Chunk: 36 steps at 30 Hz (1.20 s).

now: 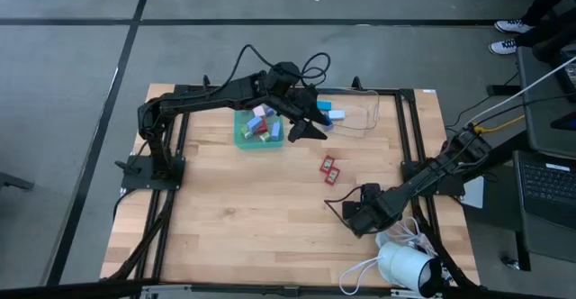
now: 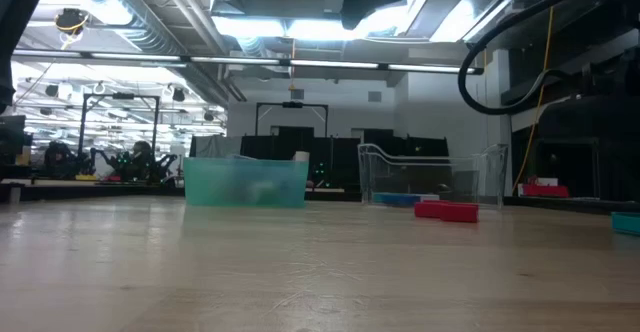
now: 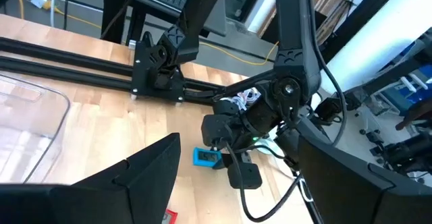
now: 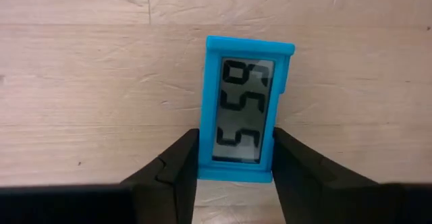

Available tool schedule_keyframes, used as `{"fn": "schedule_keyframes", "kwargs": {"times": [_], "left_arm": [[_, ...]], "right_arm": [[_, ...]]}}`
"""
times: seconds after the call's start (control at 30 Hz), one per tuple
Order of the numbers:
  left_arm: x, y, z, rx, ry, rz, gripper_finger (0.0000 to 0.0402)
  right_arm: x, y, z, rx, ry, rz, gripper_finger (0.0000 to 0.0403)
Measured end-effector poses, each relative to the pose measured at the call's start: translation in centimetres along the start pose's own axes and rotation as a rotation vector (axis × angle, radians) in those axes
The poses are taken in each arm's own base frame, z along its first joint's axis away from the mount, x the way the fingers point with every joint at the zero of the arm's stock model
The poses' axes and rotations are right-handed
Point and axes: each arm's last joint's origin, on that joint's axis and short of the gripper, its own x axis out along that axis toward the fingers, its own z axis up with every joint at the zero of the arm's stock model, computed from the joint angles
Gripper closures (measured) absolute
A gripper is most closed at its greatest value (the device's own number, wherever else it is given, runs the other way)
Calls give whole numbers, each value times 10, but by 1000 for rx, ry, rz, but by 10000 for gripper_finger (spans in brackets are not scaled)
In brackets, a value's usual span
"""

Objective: Pick & Place Office items
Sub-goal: Put the light blue digital clock into the transparent bin

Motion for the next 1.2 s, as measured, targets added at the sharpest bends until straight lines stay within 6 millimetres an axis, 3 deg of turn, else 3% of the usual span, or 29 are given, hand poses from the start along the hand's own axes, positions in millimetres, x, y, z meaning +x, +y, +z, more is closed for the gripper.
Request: {"fn": "schedule_keyframes", "kwargs": {"times": [0.17,0.37,0.57,0.67,0.77,0.87,1.03,1.2], "left_arm": [[-12,-6,6,15,-19,-35,110],[-45,-15,23,87,-100,-7,110],[-84,-16,37,113,-177,49,110],[-102,-18,42,127,-212,71,110],[-116,-21,45,138,-239,89,110],[-122,-23,47,142,-249,98,110],[-123,-24,47,139,-251,97,110],[-120,-26,47,139,-254,116,114]], "right_arm": [[-13,0,3,13,20,98,251],[-54,1,22,82,-83,419,251],[-101,5,59,183,-392,818,251],[-125,7,81,164,-583,924,251],[-145,8,108,83,-727,931,251],[-151,7,135,-20,-767,867,251],[-143,5,189,-119,-749,727,251],[-123,3,242,-177,-674,598,251]]}}
